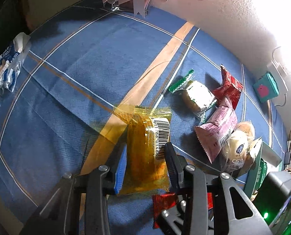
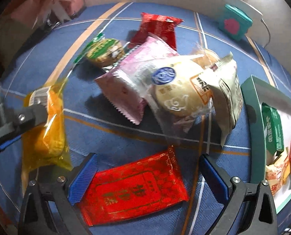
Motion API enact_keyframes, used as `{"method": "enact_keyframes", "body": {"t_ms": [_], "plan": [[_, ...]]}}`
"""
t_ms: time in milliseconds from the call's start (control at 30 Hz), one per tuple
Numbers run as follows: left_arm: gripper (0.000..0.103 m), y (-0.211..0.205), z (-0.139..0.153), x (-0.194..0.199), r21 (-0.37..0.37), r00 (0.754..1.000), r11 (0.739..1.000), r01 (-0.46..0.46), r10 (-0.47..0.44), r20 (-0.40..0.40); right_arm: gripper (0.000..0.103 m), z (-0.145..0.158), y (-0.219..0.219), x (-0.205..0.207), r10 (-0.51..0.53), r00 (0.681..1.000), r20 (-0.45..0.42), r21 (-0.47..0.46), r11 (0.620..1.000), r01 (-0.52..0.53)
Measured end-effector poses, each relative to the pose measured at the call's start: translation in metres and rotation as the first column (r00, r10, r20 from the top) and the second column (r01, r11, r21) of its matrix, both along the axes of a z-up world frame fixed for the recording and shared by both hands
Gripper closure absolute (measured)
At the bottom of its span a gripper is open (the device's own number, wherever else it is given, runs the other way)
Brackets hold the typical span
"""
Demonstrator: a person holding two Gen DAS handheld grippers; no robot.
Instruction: Organize snacks
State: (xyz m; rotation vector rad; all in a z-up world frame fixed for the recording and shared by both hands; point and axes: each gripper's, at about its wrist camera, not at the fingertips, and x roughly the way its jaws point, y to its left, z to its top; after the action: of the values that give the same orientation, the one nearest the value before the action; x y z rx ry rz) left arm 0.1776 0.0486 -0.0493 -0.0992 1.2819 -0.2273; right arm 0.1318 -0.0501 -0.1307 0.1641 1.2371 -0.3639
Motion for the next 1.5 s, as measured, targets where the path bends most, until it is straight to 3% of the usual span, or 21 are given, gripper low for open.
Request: {"method": "enact_keyframes", "body": {"t_ms": [267,700,900,1333,1500], "plan": [[0.068,-0.001,0.002,-0.003,0.0,1.0,1.0,0.01,-0.01,-0.002,0.0,0.002,0.017,-0.017,0.024,0.999,-0.039,-0.001,1.0,-0.025],[0.069,-0.008,0.003,-0.025,-0.019,0.999,0.999,0.033,-0.033,-0.02,0.0,-0.005,-0.011,-0.039,-0.068,0.995,-0.066,0.141,0.987,0.077],[0.069,-0.008,0.006,-0.036,-0.005,0.999,0.999,0.038,-0.038,-0.021,0.0,-0.006,-0.02,-0.037,-0.09,0.996,-0.025,0.228,0.969,0.093],[0.069,0.007,0.009,-0.038,0.053,1.0,0.999,0.003,-0.003,-0.008,0.0,-0.022,0.038,0.016,-0.085,0.996,-0.006,0.063,0.994,0.085],[0.069,0.0,0.01,-0.04,0.076,1.0,0.997,0.019,-0.019,-0.002,0.0,-0.023,0.048,0.007,-0.075,0.997,-0.022,0.072,0.995,0.076]]}}
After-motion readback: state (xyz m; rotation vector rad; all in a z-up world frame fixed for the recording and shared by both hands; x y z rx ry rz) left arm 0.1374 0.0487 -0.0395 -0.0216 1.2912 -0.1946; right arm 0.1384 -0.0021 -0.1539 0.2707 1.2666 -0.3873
